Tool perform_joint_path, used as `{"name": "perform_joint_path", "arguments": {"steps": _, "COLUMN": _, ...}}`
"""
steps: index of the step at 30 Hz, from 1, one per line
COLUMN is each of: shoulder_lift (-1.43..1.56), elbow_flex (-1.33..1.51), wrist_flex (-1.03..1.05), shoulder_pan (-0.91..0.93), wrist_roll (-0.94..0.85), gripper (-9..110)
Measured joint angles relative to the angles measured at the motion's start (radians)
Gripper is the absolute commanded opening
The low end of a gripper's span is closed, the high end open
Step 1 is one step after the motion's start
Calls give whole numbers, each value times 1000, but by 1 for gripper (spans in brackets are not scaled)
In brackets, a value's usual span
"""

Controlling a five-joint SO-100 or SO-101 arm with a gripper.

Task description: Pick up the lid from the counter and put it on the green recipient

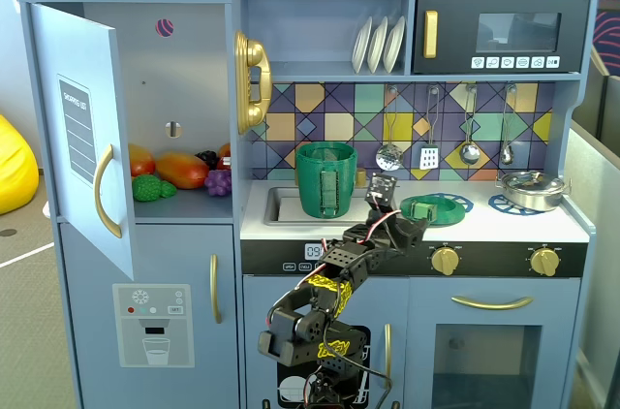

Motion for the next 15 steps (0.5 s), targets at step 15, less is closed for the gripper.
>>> {"name": "perform_joint_path", "arguments": {"steps": 15, "shoulder_lift": -265, "elbow_flex": -183, "wrist_flex": -29, "shoulder_pan": 8, "wrist_roll": 14, "gripper": 40}}
